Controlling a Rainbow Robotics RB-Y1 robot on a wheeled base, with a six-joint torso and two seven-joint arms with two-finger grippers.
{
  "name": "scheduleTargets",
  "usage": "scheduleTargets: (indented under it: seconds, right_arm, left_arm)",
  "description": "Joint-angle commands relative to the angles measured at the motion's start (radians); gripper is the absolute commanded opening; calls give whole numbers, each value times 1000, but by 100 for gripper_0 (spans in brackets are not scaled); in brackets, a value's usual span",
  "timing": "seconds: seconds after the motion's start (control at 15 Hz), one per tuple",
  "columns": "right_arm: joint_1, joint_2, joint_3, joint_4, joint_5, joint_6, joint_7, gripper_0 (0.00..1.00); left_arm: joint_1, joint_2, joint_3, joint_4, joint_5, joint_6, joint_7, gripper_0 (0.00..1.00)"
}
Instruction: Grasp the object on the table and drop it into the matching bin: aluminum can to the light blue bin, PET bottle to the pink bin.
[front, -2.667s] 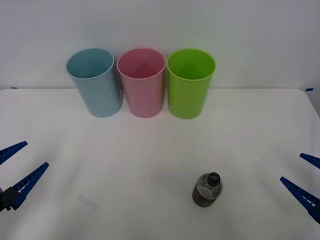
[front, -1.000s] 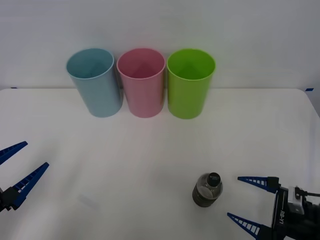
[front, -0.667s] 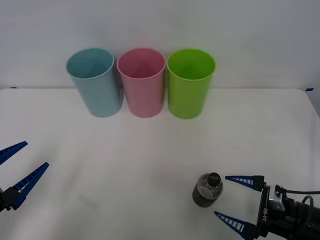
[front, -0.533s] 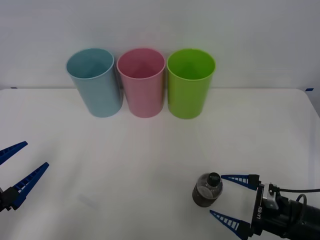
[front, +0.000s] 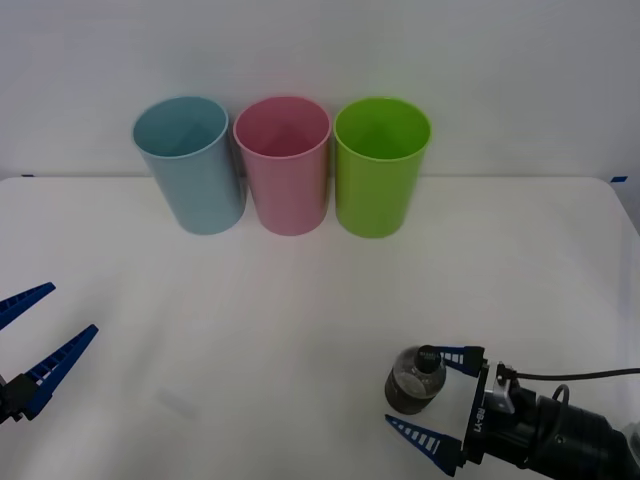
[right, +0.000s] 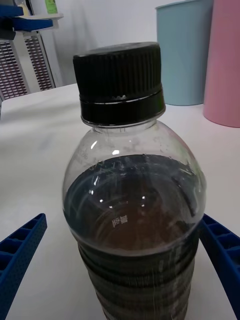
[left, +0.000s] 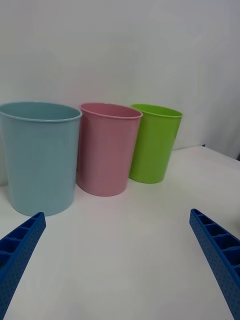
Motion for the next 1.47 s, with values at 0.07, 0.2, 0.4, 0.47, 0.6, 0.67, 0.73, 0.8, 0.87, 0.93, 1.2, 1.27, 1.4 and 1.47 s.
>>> scheduleTargets:
  seconds: [0.07, 0.2, 0.4, 0.47, 0.6, 0.67, 0.73, 0.8, 0.87, 0.93, 1.2, 1.27, 1.4, 1.47]
  right_arm:
    - [-6, 22, 1, 0, 22, 16, 5, 100]
    - [-9, 37, 3, 1, 28, 25, 8, 100]
    - [-10, 40, 4, 0, 28, 34, 13, 100]
    - [-9, 40, 4, 0, 28, 34, 14, 97]
    - [-10, 40, 4, 0, 26, 37, 14, 1]
    - [-10, 40, 4, 0, 22, 41, 14, 0]
    - [-10, 40, 4, 1, 20, 41, 14, 0]
    - [-10, 39, 4, 0, 19, 41, 14, 0]
    - [-12, 40, 4, 0, 16, 42, 14, 0]
    - [-13, 40, 4, 0, 13, 42, 14, 0]
    - [-22, 39, 3, 0, -1, 41, 11, 0]
    - [-30, 39, 3, -7, -4, 41, 8, 0]
    - [-47, 37, 0, -23, -9, 41, -4, 0]
    - [-55, 33, 0, -36, -15, 41, -12, 0]
  left_arm:
    - [0, 0, 0, 0, 0, 0, 0, 100]
    - [0, 0, 0, 0, 0, 0, 0, 100]
    - [0, 0, 0, 0, 0, 0, 0, 100]
    - [0, 0, 0, 0, 0, 0, 0, 100]
    - [0, 0, 0, 0, 0, 0, 0, 100]
    - [0, 0, 0, 0, 0, 0, 0, 100]
    - [0, 0, 0, 0, 0, 0, 0, 100]
    - [0, 0, 0, 0, 0, 0, 0, 100]
    - [0, 0, 0, 0, 0, 0, 0, 100]
    - [0, 0, 0, 0, 0, 0, 0, 100]
    - [0, 0, 0, 0, 0, 0, 0, 100]
    - [0, 0, 0, 0, 0, 0, 0, 100]
    - [0, 0, 0, 0, 0, 0, 0, 100]
    - [0, 0, 0, 0, 0, 0, 0, 100]
